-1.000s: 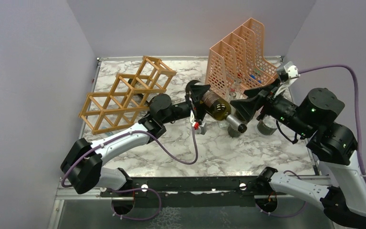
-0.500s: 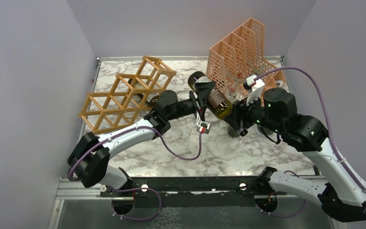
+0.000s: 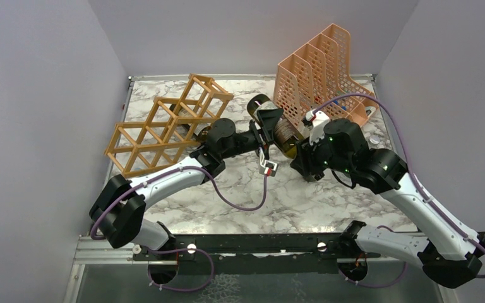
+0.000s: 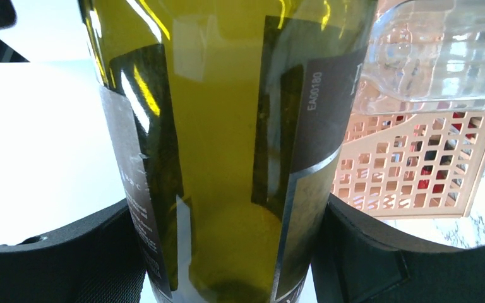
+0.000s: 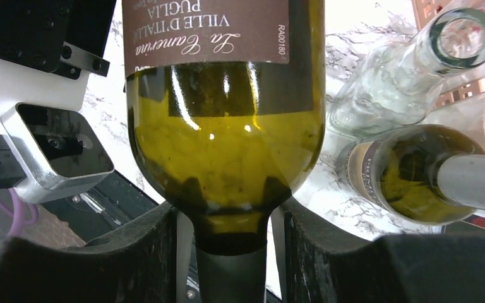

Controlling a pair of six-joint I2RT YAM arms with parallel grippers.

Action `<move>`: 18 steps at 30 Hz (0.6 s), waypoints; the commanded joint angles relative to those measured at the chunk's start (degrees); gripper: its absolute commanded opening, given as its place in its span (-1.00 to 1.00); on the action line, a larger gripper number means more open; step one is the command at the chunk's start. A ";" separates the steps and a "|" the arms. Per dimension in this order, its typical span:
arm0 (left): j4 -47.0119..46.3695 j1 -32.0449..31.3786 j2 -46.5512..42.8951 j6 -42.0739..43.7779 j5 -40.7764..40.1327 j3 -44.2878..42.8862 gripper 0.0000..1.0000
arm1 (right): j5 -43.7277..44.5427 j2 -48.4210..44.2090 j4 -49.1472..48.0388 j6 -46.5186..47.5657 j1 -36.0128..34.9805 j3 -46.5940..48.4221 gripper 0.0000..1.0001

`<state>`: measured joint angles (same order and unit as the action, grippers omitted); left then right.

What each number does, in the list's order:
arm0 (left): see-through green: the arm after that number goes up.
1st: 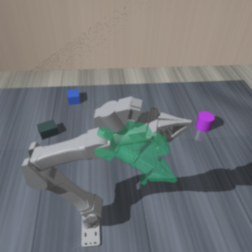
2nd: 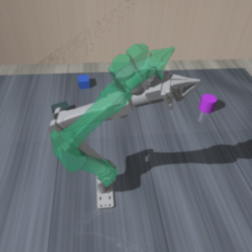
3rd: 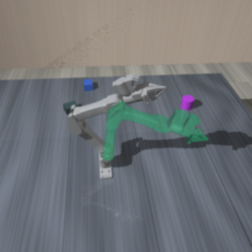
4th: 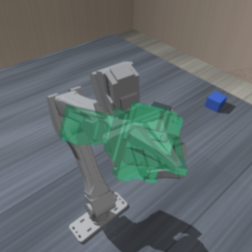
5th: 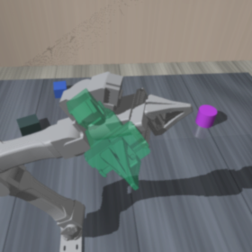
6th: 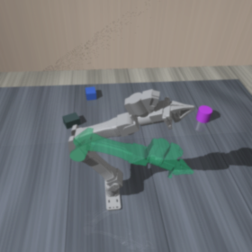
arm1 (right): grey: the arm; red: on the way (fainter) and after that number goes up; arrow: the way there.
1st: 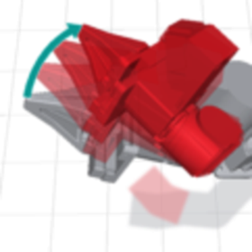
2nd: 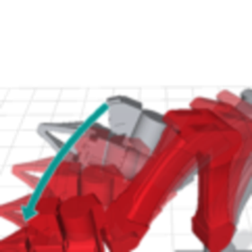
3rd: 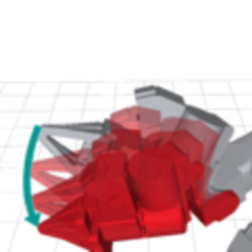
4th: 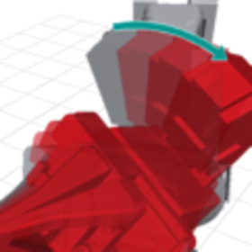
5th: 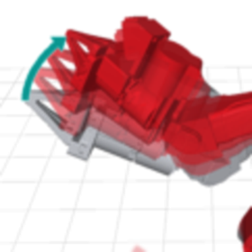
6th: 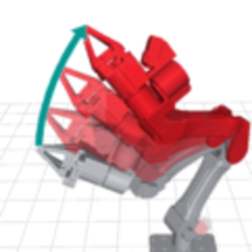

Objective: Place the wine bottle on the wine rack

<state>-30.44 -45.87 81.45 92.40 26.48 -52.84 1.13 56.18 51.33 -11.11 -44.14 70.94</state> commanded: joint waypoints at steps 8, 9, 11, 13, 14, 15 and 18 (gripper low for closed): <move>-2.59 0.15 -2.35 -5.64 0.08 -5.68 -1.00 | 1.31 1.86 -6.33 -1.61 -0.16 -2.94 -0.86; -2.23 0.16 -2.35 -5.76 -0.04 -5.64 -1.00 | 2.13 1.70 -6.90 -1.77 -0.20 -2.77 -0.96; -2.13 0.22 -2.49 -5.51 -0.41 -5.02 -0.71 | 3.37 0.90 -8.55 -2.12 -0.15 -2.78 -0.98; -2.10 0.23 -2.75 -5.71 -0.54 -4.38 -0.10 | 4.06 -0.06 -10.68 -2.14 -0.16 -2.55 -0.97; -2.10 0.17 -3.02 -6.30 -0.41 -3.95 0.14 | 4.35 -0.48 -11.73 -2.21 -0.18 -2.30 -0.98; -2.09 0.16 -3.19 -7.28 -0.19 -3.66 0.77 | 4.91 -0.87 -12.73 -2.34 -0.16 -2.16 -0.98; -2.08 0.19 -3.75 -9.62 -0.60 -2.77 0.98 | 7.31 -1.43 -15.19 -2.87 -0.21 -1.56 -0.98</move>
<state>-27.07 -45.12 81.17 89.41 24.80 -53.65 3.05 56.77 47.92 -12.73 -44.27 68.14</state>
